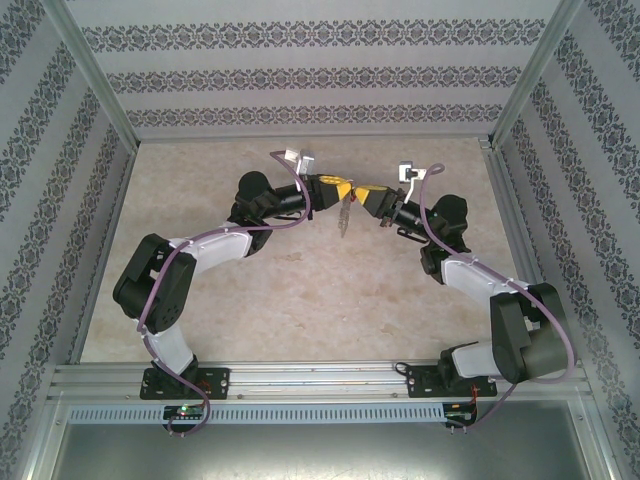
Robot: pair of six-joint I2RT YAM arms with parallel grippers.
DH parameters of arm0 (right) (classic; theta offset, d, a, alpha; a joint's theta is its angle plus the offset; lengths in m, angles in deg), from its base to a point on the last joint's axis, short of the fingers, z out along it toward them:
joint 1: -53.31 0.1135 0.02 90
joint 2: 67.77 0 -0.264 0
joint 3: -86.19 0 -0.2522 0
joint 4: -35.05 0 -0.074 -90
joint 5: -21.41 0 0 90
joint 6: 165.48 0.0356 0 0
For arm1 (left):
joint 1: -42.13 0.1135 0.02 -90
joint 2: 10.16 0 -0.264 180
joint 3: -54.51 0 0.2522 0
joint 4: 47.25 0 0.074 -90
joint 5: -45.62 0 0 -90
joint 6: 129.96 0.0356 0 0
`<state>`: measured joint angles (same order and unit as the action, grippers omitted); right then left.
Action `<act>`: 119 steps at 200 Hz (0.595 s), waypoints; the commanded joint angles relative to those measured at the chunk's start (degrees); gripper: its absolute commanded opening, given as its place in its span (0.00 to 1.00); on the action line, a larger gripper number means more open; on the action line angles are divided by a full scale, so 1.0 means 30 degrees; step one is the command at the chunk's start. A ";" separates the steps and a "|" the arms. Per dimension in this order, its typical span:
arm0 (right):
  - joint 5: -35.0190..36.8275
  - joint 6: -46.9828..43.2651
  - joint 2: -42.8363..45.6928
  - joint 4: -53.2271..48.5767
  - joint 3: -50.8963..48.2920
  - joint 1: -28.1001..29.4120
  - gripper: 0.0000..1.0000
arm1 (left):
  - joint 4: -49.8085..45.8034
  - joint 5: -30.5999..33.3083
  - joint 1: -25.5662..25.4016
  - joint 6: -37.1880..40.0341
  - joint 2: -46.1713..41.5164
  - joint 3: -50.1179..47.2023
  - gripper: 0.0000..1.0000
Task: Put the keys on the keyring
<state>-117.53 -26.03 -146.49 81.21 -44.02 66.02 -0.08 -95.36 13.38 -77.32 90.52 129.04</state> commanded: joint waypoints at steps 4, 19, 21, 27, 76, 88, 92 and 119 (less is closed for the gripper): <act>-0.0441 -0.0169 0.0223 0.1003 -0.0234 -0.0049 0.03 | 0.1371 -0.0113 0.0151 -0.0031 0.0126 0.0750 0.00; -0.0528 -0.0167 0.0224 0.1003 -0.0266 -0.0049 0.00 | 0.1429 -0.0089 0.0154 -0.0109 0.0159 0.0777 0.00; -0.0529 -0.0181 0.0209 0.1003 -0.0263 -0.0055 0.00 | 0.1429 -0.0087 0.0152 -0.0113 0.0159 0.0777 0.00; -0.0580 -0.0180 0.0196 0.1003 -0.0262 -0.0047 0.00 | 0.1430 -0.0114 0.0151 -0.0104 0.0142 0.0804 0.00; -0.1295 -0.0109 0.0050 0.0776 -0.0028 0.0098 0.00 | 0.1488 -0.0145 0.0151 -0.0199 0.0244 0.0905 0.00; -0.1377 -0.0154 0.0153 0.0660 -0.0136 -0.0050 0.00 | 0.1488 -0.0161 0.0136 -0.0213 0.0272 0.0939 0.00; -0.1350 -0.0165 0.0232 0.0652 -0.0212 -0.0137 0.00 | 0.1473 -0.0148 0.0150 -0.0209 0.0271 0.0952 0.00; -0.0997 0.0137 0.0986 0.0681 -0.0671 -0.1211 0.15 | 0.1401 -0.0214 0.0150 -0.0243 0.0275 0.0996 0.00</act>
<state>-119.72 -25.90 -146.11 81.28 -44.68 64.84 -0.08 -95.36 13.38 -77.54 91.37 129.72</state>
